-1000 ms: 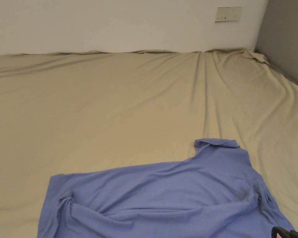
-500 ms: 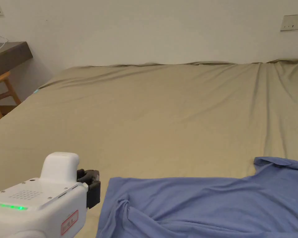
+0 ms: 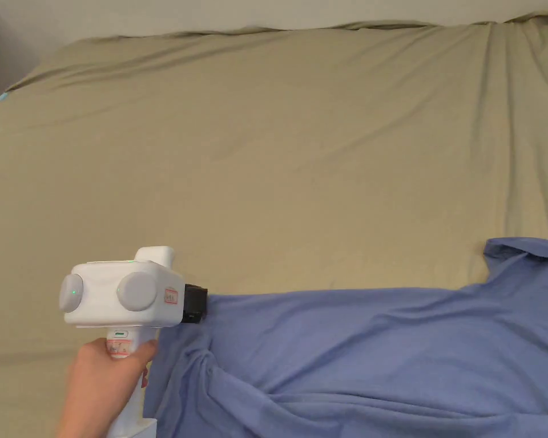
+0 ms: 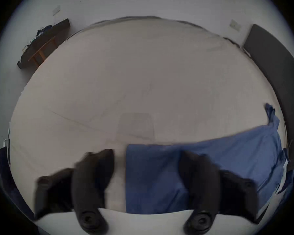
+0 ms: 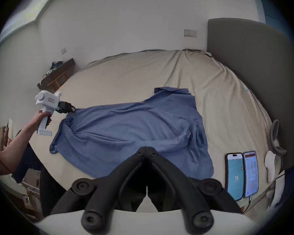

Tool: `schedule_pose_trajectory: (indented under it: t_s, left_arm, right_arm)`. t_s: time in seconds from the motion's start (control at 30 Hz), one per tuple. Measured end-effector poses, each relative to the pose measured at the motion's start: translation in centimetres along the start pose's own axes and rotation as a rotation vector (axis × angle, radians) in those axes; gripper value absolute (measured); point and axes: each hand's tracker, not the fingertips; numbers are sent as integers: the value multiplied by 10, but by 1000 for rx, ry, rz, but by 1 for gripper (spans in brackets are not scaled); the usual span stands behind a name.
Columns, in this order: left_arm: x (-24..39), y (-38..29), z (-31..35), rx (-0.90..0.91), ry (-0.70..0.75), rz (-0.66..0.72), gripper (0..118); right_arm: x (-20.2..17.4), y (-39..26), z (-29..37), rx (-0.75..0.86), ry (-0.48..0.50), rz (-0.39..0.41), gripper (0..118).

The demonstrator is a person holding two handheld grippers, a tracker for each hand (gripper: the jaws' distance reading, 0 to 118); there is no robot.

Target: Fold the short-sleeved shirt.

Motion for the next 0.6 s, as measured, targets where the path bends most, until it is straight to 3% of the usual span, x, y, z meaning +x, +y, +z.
schedule_pose_trajectory:
  t_s: [0.03,0.07,0.1,0.13,0.37,0.4,0.43,0.47,0.6]
  left_arm:
    - [-1,-6,-5,7,-14,6,36]
    - [2,-10,5,76,63,-15,24]
    - [2,-9,9,78,40,-23,6]
    - [0,-8,7,48,-22,2,4]
    - [23,-3,59,132,6,-41,4]
    - [25,-4,70,169,10,-51,4]
    - [31,-6,82,196,3,-34,4]
    - [31,-6,90,198,-18,-20,4]
    - [27,-10,98,218,-59,43,4]
  right_arm:
    - [0,1,-3,-4,-1,6,2]
    - [0,2,-7,-10,2,11,2]
    - [0,2,-10,-14,5,12,2]
    - [1,2,-13,-16,10,12,2]
    - [14,32,-33,31,16,19,6]
    - [19,46,-37,41,6,17,36]
    - [27,57,-43,46,0,10,102]
    - [39,70,-55,26,-1,-8,118]
    - [91,104,-127,-58,-58,-85,118]
